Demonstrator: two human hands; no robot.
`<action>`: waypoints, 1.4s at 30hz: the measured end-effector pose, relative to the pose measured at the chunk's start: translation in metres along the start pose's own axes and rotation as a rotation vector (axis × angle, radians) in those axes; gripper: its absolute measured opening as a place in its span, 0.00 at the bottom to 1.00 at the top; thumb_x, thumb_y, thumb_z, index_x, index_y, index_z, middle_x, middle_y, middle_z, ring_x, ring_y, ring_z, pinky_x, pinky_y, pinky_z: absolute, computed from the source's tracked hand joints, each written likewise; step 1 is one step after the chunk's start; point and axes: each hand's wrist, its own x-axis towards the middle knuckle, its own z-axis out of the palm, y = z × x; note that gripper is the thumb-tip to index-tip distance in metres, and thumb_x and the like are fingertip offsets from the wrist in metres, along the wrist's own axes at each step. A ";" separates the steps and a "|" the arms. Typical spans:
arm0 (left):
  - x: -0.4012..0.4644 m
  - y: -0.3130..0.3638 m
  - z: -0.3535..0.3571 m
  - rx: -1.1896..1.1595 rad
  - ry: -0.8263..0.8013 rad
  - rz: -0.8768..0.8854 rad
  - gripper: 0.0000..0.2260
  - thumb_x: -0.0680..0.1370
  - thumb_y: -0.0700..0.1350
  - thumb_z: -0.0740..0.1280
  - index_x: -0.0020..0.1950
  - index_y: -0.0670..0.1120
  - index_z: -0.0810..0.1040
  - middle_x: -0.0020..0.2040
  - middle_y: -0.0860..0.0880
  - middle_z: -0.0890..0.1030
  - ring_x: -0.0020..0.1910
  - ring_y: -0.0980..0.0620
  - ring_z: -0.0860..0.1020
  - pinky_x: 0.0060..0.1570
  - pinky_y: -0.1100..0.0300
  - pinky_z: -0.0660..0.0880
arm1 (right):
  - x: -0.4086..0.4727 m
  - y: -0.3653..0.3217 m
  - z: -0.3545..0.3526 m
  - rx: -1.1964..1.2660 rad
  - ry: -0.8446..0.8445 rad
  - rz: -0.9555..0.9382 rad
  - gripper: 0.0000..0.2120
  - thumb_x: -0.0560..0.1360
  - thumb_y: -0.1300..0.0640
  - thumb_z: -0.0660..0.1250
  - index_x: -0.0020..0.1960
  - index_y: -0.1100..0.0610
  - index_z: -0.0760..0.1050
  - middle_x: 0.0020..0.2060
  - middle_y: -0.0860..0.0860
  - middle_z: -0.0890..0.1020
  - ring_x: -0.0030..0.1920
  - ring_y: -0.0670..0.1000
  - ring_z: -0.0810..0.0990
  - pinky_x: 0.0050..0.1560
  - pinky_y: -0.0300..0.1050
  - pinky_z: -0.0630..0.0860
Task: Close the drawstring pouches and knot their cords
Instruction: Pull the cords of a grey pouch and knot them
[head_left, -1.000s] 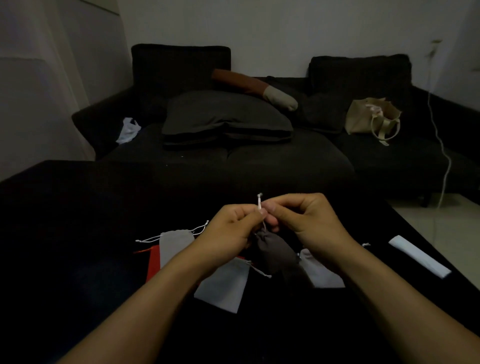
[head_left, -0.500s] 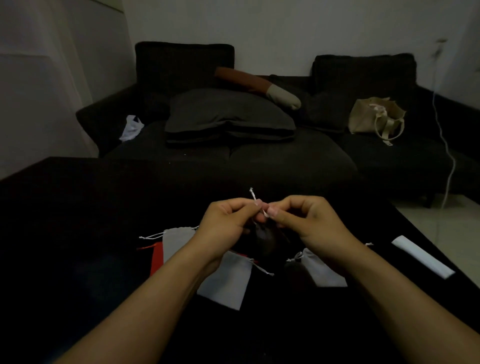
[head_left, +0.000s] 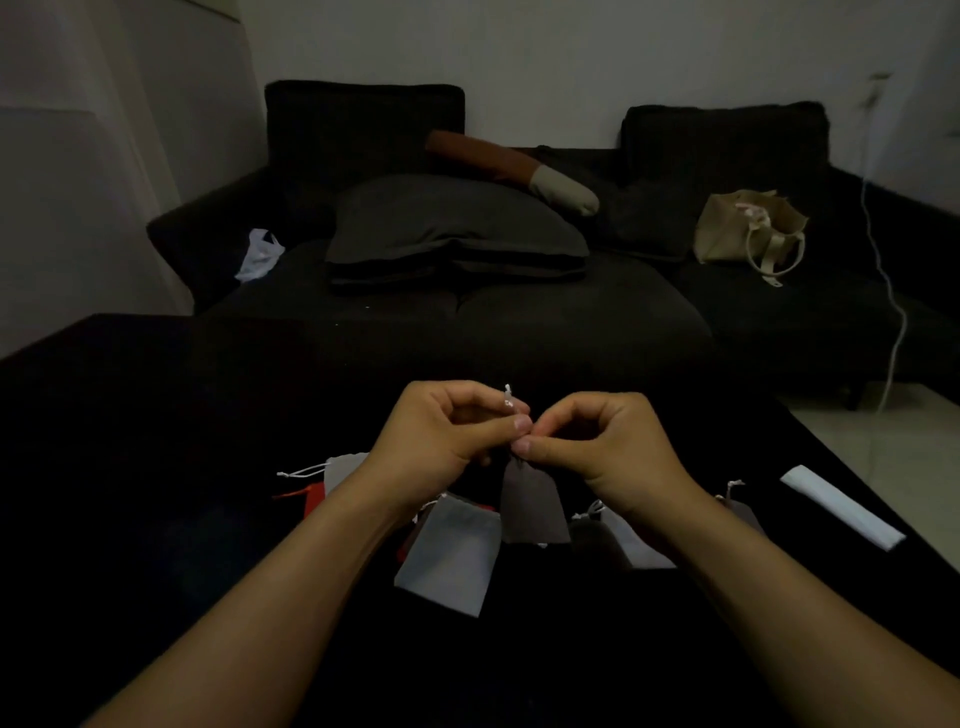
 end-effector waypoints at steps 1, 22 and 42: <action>0.000 0.000 0.001 0.010 0.006 0.033 0.06 0.72 0.35 0.74 0.47 0.42 0.85 0.41 0.45 0.87 0.40 0.54 0.84 0.37 0.66 0.77 | 0.001 0.001 0.000 0.028 0.015 0.019 0.11 0.65 0.69 0.77 0.46 0.69 0.80 0.41 0.62 0.85 0.43 0.55 0.86 0.47 0.45 0.83; -0.003 -0.005 0.021 -0.076 0.203 0.091 0.05 0.76 0.37 0.71 0.47 0.46 0.83 0.42 0.48 0.86 0.40 0.54 0.84 0.41 0.63 0.79 | 0.001 -0.005 -0.005 0.307 -0.113 0.292 0.10 0.76 0.60 0.68 0.51 0.68 0.80 0.38 0.55 0.85 0.36 0.46 0.82 0.34 0.35 0.76; -0.004 -0.002 0.019 -0.160 0.181 -0.014 0.04 0.76 0.39 0.70 0.49 0.44 0.84 0.46 0.46 0.86 0.47 0.51 0.85 0.49 0.58 0.80 | 0.006 -0.001 -0.006 0.262 -0.058 0.204 0.07 0.74 0.64 0.69 0.50 0.65 0.82 0.43 0.59 0.86 0.42 0.51 0.86 0.37 0.38 0.80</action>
